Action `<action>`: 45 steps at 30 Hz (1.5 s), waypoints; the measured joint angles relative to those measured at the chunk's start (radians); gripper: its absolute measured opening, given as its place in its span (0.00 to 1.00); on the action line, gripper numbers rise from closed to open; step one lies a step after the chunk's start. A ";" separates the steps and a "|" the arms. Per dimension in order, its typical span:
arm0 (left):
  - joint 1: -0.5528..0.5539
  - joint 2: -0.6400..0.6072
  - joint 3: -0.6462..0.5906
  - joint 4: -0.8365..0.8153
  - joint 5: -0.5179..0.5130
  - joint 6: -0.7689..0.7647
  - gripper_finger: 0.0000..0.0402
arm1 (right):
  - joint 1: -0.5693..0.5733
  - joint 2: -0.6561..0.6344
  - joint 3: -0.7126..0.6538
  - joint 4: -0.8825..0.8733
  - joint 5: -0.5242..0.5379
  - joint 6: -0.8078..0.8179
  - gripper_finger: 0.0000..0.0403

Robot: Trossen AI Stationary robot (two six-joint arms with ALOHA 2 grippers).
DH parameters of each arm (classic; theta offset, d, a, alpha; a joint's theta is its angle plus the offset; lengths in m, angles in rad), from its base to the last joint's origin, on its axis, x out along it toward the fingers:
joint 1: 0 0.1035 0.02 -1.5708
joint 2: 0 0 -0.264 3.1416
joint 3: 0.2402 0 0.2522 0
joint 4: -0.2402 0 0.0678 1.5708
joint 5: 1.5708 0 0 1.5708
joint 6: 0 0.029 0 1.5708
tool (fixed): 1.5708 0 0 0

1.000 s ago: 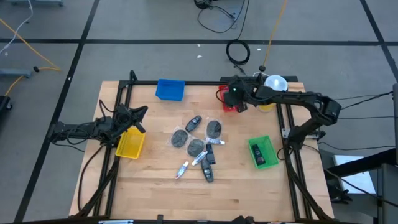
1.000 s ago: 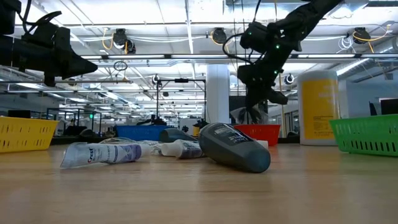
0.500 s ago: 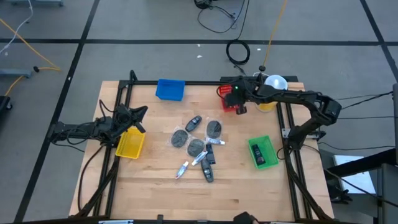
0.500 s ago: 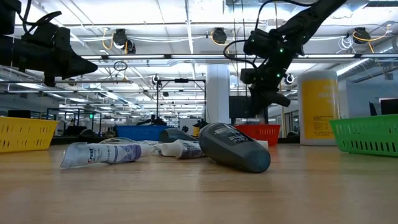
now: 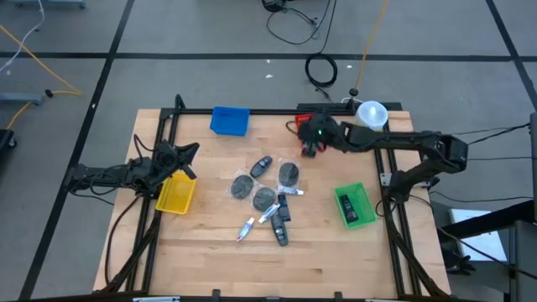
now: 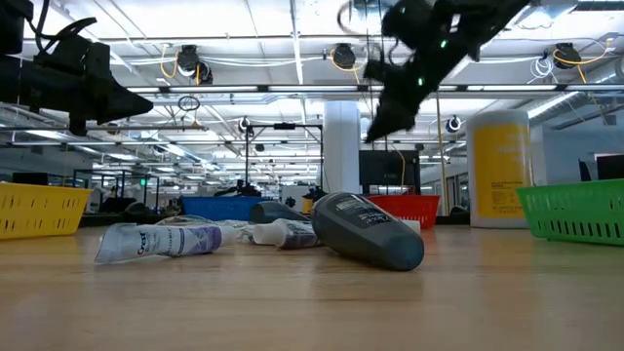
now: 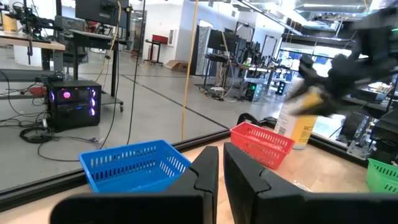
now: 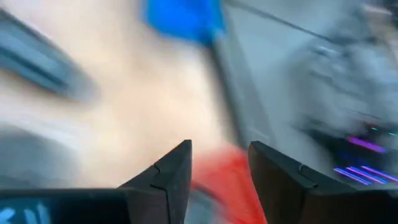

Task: Pick & Place Travel size toiletries
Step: Put the gray deodorant into the blue bin

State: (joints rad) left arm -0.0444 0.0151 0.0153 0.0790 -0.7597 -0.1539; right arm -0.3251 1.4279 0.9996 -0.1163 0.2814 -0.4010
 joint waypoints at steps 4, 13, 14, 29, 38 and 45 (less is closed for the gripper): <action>0.000 0.000 0.000 0.000 0.000 0.000 0.06 | 0.165 -0.012 -0.088 0.194 -0.228 0.180 0.34; 0.000 0.000 0.000 0.006 0.001 -0.024 0.06 | 0.473 0.140 -0.474 1.077 -0.181 0.191 0.26; 0.000 0.000 0.000 0.016 0.009 -0.049 0.06 | 0.482 0.166 -0.504 1.172 -0.181 0.207 0.25; 0.080 0.076 0.000 0.244 -0.060 -0.248 0.06 | 0.398 0.425 -0.531 1.556 -0.177 0.228 0.23; 0.113 0.488 0.041 0.463 0.194 -0.238 0.06 | 0.412 0.403 -0.532 1.480 -0.177 0.233 0.23; 0.106 0.956 0.357 0.344 0.222 -0.059 0.09 | 0.393 0.402 -0.532 1.499 -0.172 0.112 0.23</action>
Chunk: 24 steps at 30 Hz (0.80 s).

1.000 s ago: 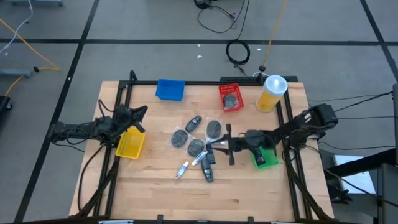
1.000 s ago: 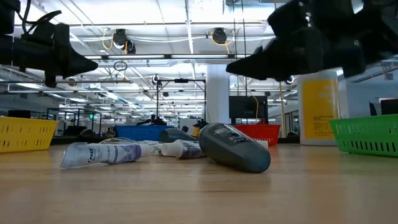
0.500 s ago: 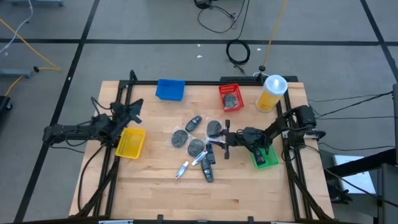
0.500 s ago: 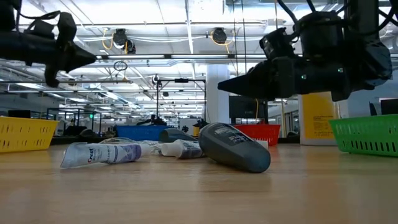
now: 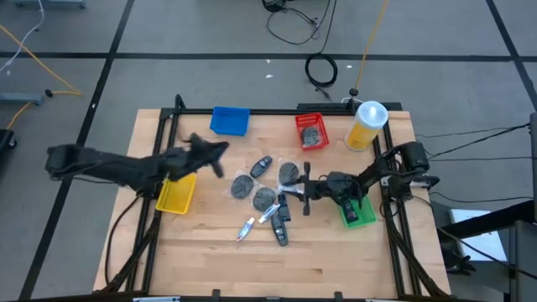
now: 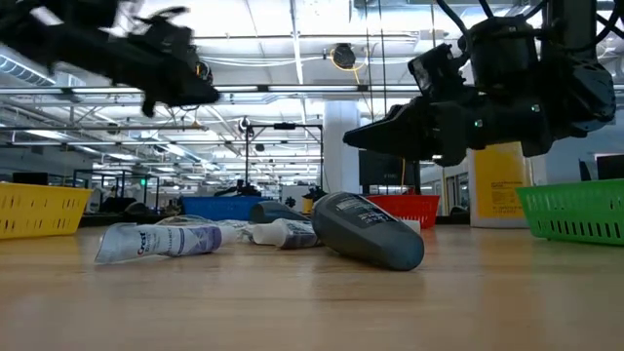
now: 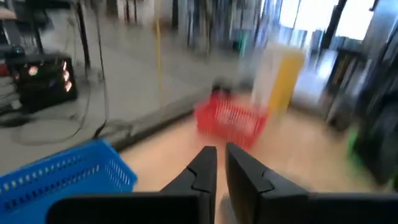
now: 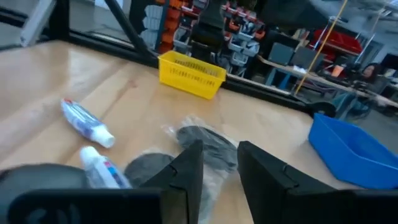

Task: Pick & Place Travel size toiletries
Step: Put the gray deodorant into the blue bin

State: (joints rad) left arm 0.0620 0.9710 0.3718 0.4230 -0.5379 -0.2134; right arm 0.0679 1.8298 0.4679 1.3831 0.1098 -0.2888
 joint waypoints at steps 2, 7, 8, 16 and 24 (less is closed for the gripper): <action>-0.001 0.127 0.122 -0.143 0.010 0.023 0.14 | -0.010 0.001 0.000 -0.005 0.001 -0.009 0.23; -0.009 0.411 0.378 -0.424 0.023 0.028 0.32 | -0.023 0.001 0.000 -0.034 0.002 -0.011 0.23; -0.014 0.461 0.412 -0.447 0.023 0.023 0.37 | -0.023 0.001 0.000 -0.034 0.002 -0.011 0.23; -0.027 0.712 0.549 -0.457 0.010 -0.047 0.68 | -0.021 0.001 0.000 -0.040 -0.002 -0.006 0.23; 0.002 0.780 0.560 -0.467 0.012 -0.009 0.85 | -0.020 0.001 -0.001 -0.049 -0.002 0.022 0.22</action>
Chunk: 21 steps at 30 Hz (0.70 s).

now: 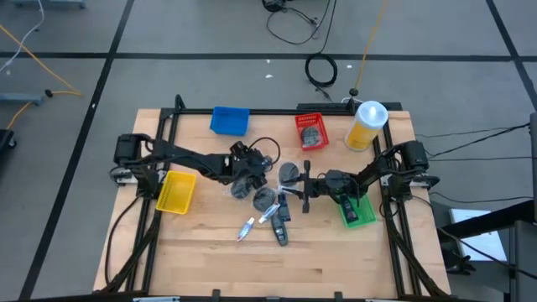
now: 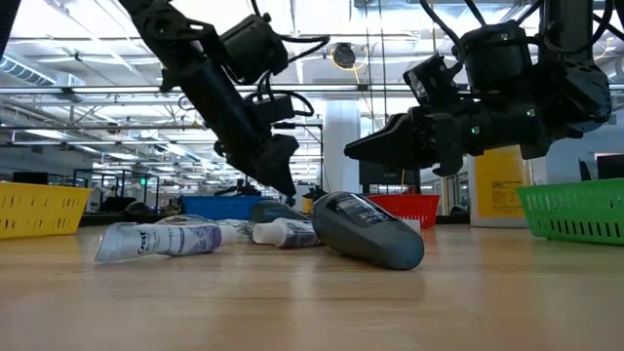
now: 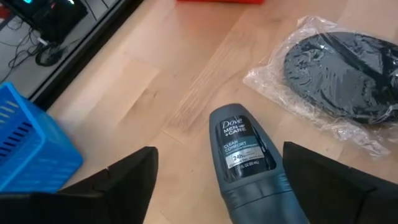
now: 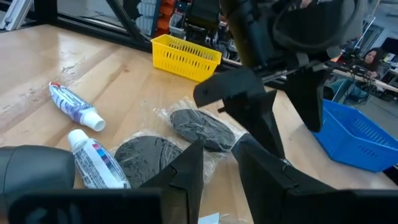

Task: Pick & Place Travel size toiletries
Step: Put the gray deodorant into the blue bin

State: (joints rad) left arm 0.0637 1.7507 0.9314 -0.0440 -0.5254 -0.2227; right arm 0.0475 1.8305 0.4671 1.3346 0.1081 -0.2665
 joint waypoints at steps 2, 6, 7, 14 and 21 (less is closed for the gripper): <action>0.005 0.009 0.000 0.006 0.001 -0.007 0.87 | 0.000 0.000 0.000 -0.003 0.000 0.003 0.23; 0.008 0.010 0.000 0.013 0.003 -0.025 0.89 | 0.000 0.000 0.000 -0.011 0.000 0.020 0.22; 0.008 0.010 0.000 0.011 0.010 -0.031 0.89 | 0.000 0.000 0.000 -0.014 0.000 0.020 0.22; 0.033 0.022 0.000 0.014 0.165 -0.077 0.86 | 0.000 0.000 0.000 -0.040 -0.001 0.053 0.23; 0.053 0.087 0.000 0.017 0.155 -0.095 0.80 | 0.000 0.000 0.000 -0.040 -0.001 0.068 0.23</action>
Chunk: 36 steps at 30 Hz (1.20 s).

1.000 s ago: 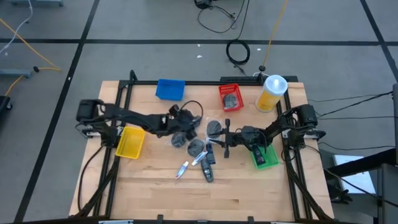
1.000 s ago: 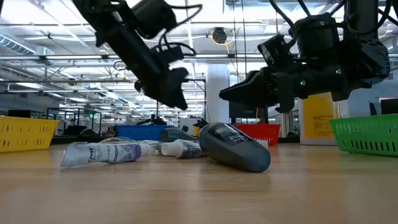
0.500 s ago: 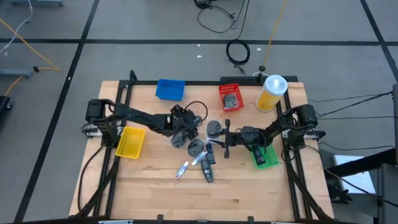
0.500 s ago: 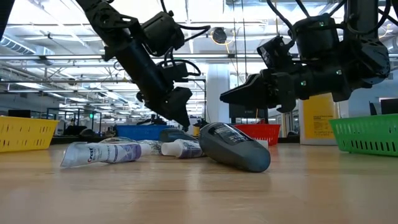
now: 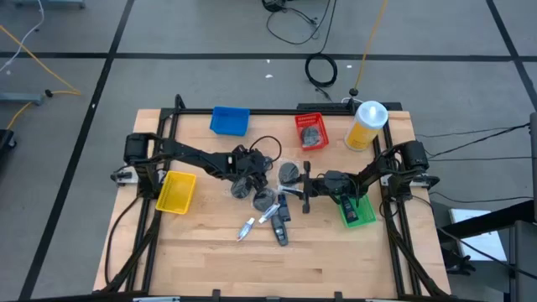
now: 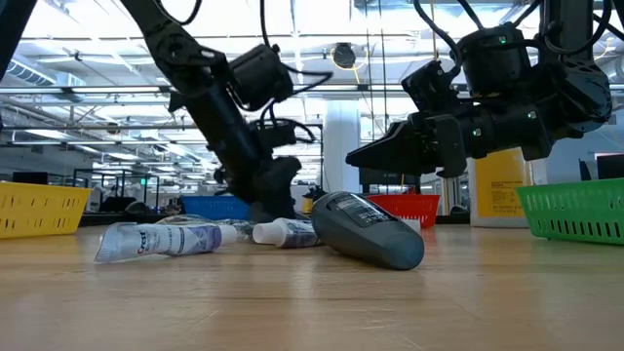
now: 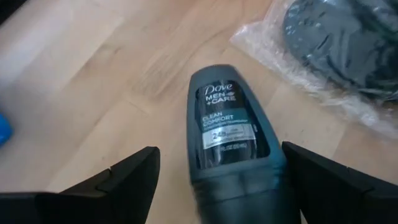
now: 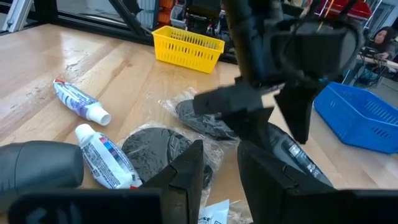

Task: Pick & Place Travel size toiletries
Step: Put the gray deodorant into the blue bin

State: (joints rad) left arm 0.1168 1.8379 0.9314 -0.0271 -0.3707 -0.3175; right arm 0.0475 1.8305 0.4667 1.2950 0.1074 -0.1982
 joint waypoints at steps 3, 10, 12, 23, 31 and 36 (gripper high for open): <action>0.003 0.009 0.000 0.005 -0.006 0.003 0.76 | 0.000 0.000 0.000 -0.005 0.000 0.001 0.22; 0.008 -0.003 0.001 0.015 -0.049 0.063 0.56 | 0.000 0.000 0.000 -0.021 -0.004 0.004 0.23; 0.016 -0.007 0.001 -0.002 -0.050 0.081 0.49 | 0.002 0.000 0.000 -0.021 -0.004 0.004 0.23; 0.061 -0.172 0.004 -0.134 -0.054 0.088 0.35 | 0.004 0.000 0.001 -0.012 -0.004 0.004 0.23; 0.098 -0.359 0.004 -0.176 -0.068 0.159 0.23 | 0.007 0.000 0.000 -0.005 -0.004 0.017 0.22; 0.110 -0.360 0.004 -0.216 0.039 0.171 0.22 | 0.007 0.000 0.000 -0.005 -0.004 0.023 0.23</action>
State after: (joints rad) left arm 0.2269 1.4775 0.9349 -0.2432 -0.3320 -0.1465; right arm 0.0544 1.8305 0.4667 1.2895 0.1032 -0.1757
